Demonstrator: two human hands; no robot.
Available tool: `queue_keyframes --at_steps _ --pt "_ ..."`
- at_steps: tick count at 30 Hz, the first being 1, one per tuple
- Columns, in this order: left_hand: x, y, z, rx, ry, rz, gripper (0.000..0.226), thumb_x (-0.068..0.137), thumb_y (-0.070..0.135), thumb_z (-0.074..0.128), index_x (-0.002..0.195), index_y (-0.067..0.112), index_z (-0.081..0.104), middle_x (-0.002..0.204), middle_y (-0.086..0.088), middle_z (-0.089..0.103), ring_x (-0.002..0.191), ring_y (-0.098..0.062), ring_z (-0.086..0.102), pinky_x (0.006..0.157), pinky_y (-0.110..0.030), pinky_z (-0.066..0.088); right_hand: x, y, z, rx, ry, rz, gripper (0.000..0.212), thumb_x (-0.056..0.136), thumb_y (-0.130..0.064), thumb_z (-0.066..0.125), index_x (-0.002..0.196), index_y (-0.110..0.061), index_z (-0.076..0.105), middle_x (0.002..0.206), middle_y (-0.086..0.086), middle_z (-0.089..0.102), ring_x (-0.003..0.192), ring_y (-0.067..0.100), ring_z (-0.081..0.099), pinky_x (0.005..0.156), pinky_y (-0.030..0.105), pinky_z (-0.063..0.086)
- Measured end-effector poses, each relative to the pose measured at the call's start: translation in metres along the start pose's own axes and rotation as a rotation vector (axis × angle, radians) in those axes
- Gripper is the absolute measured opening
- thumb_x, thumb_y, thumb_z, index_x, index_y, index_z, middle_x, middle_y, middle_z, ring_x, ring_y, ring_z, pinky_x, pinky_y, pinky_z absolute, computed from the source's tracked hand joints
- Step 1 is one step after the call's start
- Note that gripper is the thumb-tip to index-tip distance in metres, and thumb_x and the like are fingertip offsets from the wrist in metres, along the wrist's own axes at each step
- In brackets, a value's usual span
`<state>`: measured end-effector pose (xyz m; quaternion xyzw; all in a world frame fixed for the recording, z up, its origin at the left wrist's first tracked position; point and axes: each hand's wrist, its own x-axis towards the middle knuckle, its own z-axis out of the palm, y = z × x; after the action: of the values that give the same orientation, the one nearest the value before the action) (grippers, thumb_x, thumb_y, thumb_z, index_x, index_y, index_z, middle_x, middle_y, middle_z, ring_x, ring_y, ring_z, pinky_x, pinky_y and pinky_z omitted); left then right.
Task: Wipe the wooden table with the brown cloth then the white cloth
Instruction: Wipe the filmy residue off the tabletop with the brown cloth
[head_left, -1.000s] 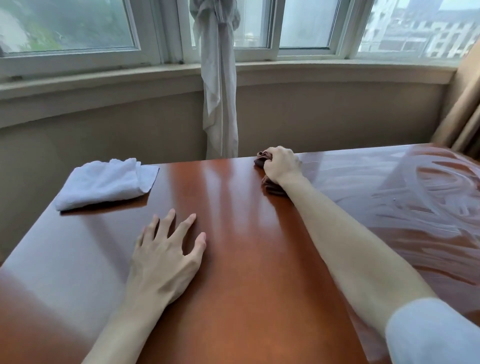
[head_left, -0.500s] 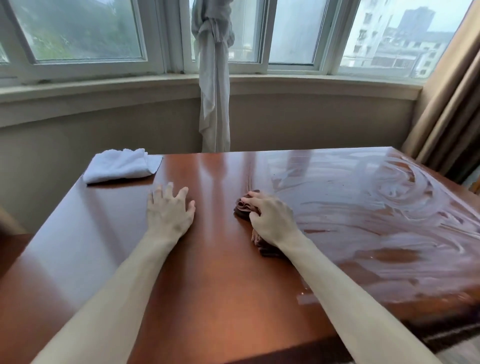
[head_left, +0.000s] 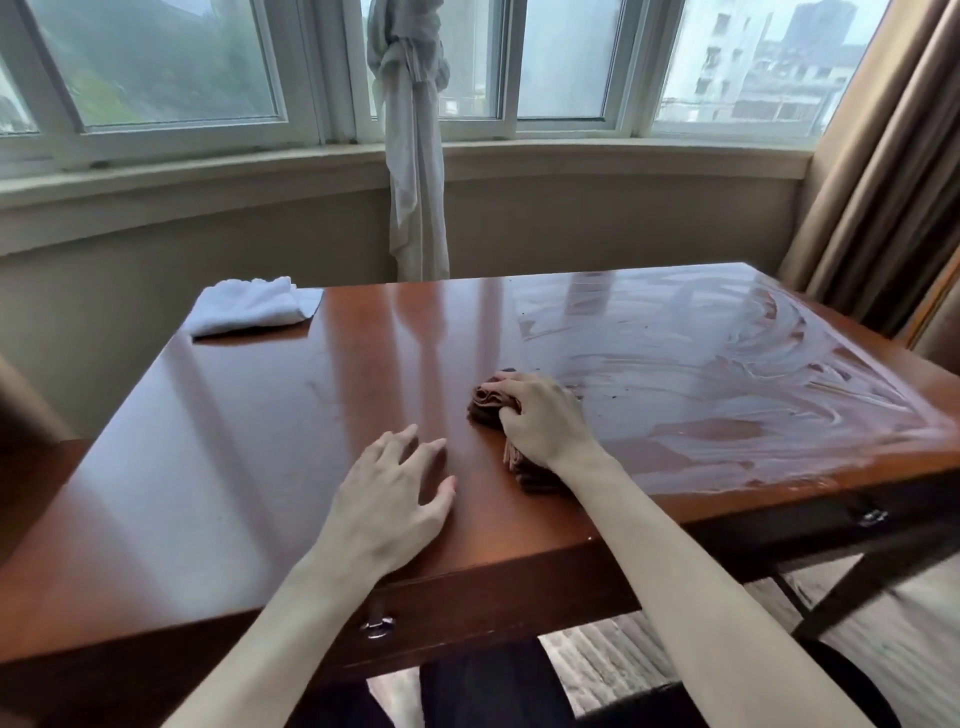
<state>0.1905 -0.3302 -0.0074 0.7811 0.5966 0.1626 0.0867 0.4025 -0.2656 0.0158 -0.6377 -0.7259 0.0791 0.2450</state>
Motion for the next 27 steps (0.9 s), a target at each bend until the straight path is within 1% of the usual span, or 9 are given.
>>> queue_keyframes --at_steps 2,5,8,10,14,19,22,25,27 --pt "-0.005 0.001 0.009 0.018 0.003 -0.012 0.061 0.093 0.062 0.033 0.151 0.042 0.037 0.163 0.006 0.026 0.152 -0.018 0.015 0.125 -0.037 0.014 -0.033 0.006 -0.003 0.02 0.011 -0.019 0.048 0.087 -0.019 0.055 0.128 -0.039 0.07 0.145 -0.019 0.057 0.139 0.006 0.043 0.112 0.029 0.035" --pt "-0.006 0.003 0.013 0.014 0.05 -0.022 0.067 0.088 0.064 0.027 0.15 0.042 0.04 0.162 0.005 0.03 0.151 -0.019 0.019 0.124 -0.037 0.014 -0.065 0.014 -0.014 0.091 -0.039 -0.062 0.051 0.08 -0.025 0.049 0.122 -0.042 0.072 0.14 -0.025 0.059 0.137 -0.001 0.045 0.116 0.029 0.036" --pt "-0.006 0.001 0.013 0.029 0.044 -0.023 0.067 0.089 0.064 0.025 0.151 0.042 0.037 0.163 0.006 0.028 0.152 -0.018 0.016 0.125 -0.037 0.013 -0.03 0.017 -0.014 0.053 -0.03 -0.059 0.049 0.081 -0.021 0.052 0.12 -0.04 0.073 0.134 -0.023 0.064 0.129 0.007 0.055 0.108 0.036 0.045" --pt "-0.008 0.0 0.014 0.028 0.043 -0.019 0.066 0.09 0.064 0.025 0.152 0.042 0.035 0.163 0.006 0.026 0.152 -0.017 0.014 0.125 -0.036 0.012 -0.014 0.008 -0.015 0.015 -0.032 -0.03 0.047 0.085 -0.016 0.056 0.123 -0.039 0.073 0.136 -0.021 0.063 0.131 0.01 0.053 0.107 0.036 0.044" --pt "-0.008 0.0 0.014 0.036 0.05 -0.016 0.066 0.091 0.064 0.025 0.152 0.042 0.036 0.163 0.006 0.027 0.152 -0.017 0.015 0.125 -0.037 0.013 -0.054 0.015 -0.013 0.022 -0.039 -0.138 0.049 0.084 -0.018 0.057 0.124 -0.04 0.072 0.14 -0.022 0.06 0.139 0.001 0.044 0.115 0.03 0.036" --pt "-0.008 0.002 0.013 0.023 0.053 -0.015 0.059 0.096 0.06 0.034 0.152 0.041 0.036 0.163 0.005 0.027 0.152 -0.017 0.015 0.125 -0.037 0.012 -0.025 0.016 -0.016 0.055 -0.039 -0.095 0.048 0.083 -0.019 0.054 0.121 -0.041 0.073 0.134 -0.023 0.064 0.128 0.005 0.055 0.107 0.036 0.046" --pt "-0.009 0.0 0.013 0.018 0.054 -0.015 0.057 0.098 0.058 0.037 0.152 0.041 0.036 0.163 0.006 0.027 0.152 -0.017 0.014 0.126 -0.037 0.012 -0.024 -0.002 -0.008 -0.025 0.003 -0.027 0.046 0.087 -0.016 0.057 0.124 -0.038 0.072 0.139 -0.019 0.061 0.134 0.008 0.049 0.109 0.032 0.042" --pt "-0.009 0.002 0.013 0.022 0.065 -0.012 0.062 0.093 0.061 0.031 0.151 0.04 0.039 0.162 0.005 0.031 0.152 -0.018 0.018 0.125 -0.038 0.015 -0.065 0.0 -0.005 0.021 0.0 -0.116 0.047 0.085 -0.019 0.056 0.123 -0.04 0.073 0.139 -0.022 0.061 0.137 0.001 0.045 0.113 0.028 0.035" --pt "-0.008 0.002 0.012 0.02 0.064 -0.021 0.065 0.091 0.062 0.028 0.151 0.041 0.038 0.162 0.005 0.03 0.152 -0.018 0.017 0.125 -0.037 0.015 -0.059 0.003 -0.009 0.09 -0.033 -0.125 0.048 0.082 -0.02 0.053 0.12 -0.04 0.074 0.135 -0.024 0.063 0.133 0.0 0.05 0.113 0.031 0.04"
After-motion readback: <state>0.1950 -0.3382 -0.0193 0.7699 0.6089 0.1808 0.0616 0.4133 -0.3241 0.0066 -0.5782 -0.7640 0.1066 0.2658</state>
